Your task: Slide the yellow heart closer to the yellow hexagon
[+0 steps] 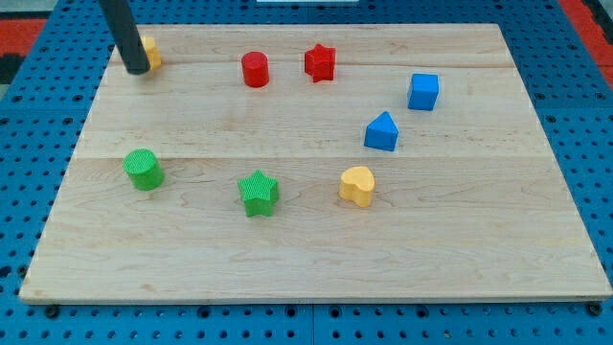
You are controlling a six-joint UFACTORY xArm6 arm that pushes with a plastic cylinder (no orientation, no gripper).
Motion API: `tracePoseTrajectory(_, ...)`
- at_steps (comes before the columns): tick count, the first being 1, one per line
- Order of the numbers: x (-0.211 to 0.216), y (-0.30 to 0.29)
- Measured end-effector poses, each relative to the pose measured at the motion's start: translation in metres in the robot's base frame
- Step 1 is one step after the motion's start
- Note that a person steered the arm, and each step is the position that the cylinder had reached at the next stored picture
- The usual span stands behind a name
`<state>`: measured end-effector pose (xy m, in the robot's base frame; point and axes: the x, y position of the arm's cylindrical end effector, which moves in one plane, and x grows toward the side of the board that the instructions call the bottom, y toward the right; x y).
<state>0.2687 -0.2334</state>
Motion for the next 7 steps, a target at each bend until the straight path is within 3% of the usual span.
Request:
tracePoseTrajectory(1, -0.007, 0.037)
tracePoseTrajectory(2, 0.076, 0.089)
tracePoseTrajectory(3, 0.143, 0.204)
tracePoseTrajectory(4, 0.192, 0.322)
tracePoseTrajectory(5, 0.231, 0.374)
tracePoseTrajectory(7, 0.22, 0.289)
